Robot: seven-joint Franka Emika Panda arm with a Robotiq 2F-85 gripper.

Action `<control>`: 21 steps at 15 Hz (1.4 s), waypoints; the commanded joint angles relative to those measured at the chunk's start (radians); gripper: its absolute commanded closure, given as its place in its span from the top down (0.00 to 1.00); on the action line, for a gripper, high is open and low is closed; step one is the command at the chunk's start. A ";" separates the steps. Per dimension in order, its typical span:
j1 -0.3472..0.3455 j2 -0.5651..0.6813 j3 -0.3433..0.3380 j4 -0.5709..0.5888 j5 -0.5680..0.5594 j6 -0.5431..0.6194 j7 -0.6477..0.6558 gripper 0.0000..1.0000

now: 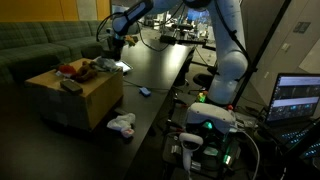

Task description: Switch between all the objects on the box and on the table

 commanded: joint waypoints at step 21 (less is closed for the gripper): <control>0.132 0.628 -0.007 0.905 -0.083 -0.008 0.166 0.39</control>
